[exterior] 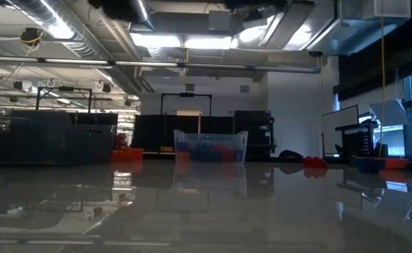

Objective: Sort blocks by size
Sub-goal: Put the blue 8 stud game piece into the gray bin

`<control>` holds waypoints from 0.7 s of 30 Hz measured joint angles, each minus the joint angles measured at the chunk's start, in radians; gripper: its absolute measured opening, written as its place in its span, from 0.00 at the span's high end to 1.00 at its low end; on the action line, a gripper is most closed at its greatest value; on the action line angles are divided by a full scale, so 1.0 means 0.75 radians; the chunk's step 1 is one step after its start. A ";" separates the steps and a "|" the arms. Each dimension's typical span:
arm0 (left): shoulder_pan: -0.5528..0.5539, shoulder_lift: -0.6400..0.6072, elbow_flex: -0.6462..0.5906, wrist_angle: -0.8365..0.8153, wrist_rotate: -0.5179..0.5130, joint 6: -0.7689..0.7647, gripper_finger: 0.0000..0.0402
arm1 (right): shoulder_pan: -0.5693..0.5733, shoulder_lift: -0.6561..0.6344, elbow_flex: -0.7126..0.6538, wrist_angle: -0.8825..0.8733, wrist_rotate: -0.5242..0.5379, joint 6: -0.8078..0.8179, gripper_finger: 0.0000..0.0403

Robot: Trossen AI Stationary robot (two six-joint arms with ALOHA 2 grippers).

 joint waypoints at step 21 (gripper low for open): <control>0.030 0.103 -0.002 -0.183 -0.093 -0.083 0.54 | 0.856 -0.101 -0.076 -1.354 -0.251 2.447 0.74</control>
